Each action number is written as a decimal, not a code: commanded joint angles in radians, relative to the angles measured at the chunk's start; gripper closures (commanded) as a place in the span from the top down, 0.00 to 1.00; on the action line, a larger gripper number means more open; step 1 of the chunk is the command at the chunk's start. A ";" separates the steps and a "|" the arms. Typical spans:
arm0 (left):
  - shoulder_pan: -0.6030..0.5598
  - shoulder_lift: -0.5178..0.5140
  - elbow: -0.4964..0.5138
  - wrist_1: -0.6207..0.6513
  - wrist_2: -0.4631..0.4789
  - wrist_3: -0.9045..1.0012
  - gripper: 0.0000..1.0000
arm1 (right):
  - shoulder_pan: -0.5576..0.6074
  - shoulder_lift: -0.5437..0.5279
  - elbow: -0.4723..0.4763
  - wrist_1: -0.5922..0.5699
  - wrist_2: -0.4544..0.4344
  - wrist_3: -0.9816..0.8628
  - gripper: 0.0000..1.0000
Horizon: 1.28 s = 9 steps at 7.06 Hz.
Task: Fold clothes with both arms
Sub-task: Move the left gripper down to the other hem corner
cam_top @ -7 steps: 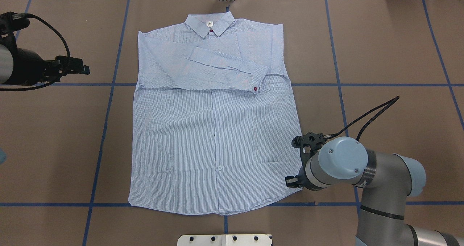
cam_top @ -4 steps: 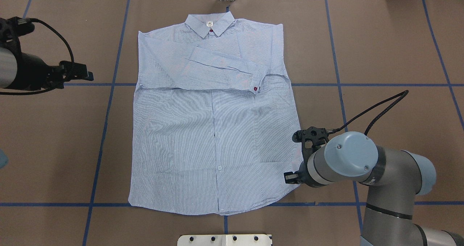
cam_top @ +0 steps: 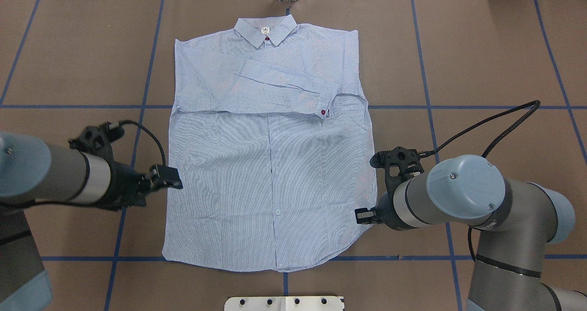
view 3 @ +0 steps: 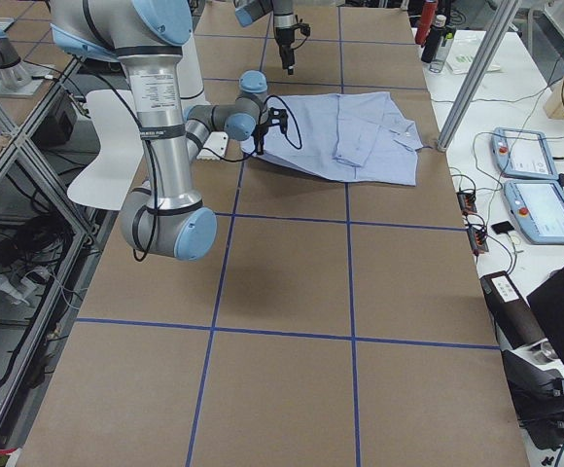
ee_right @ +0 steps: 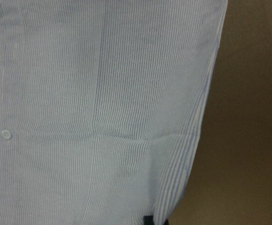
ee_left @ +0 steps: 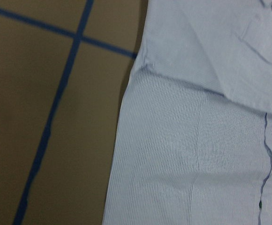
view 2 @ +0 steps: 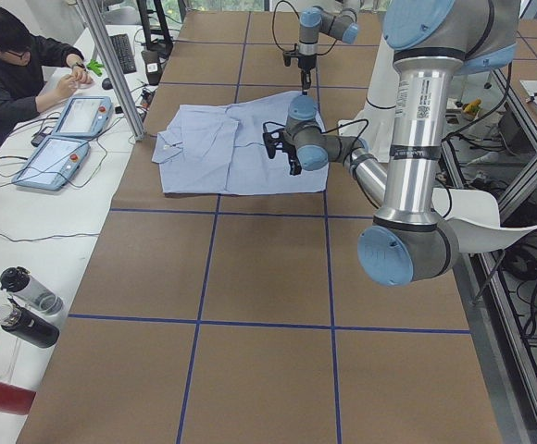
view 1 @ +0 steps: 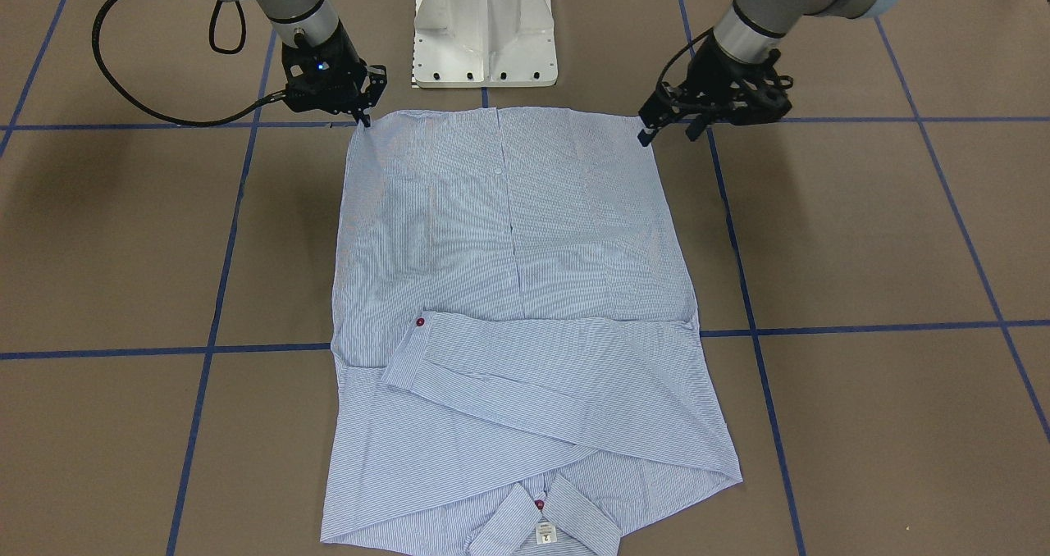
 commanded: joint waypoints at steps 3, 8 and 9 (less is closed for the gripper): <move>0.212 0.004 0.014 0.096 0.143 -0.181 0.98 | 0.018 0.006 0.015 0.003 0.005 0.000 0.00; 0.212 0.006 0.052 0.136 0.171 -0.177 0.82 | 0.027 0.006 0.014 0.003 0.005 0.000 0.00; 0.210 0.004 0.052 0.160 0.171 -0.177 0.75 | 0.030 0.006 0.014 0.001 0.008 0.000 0.00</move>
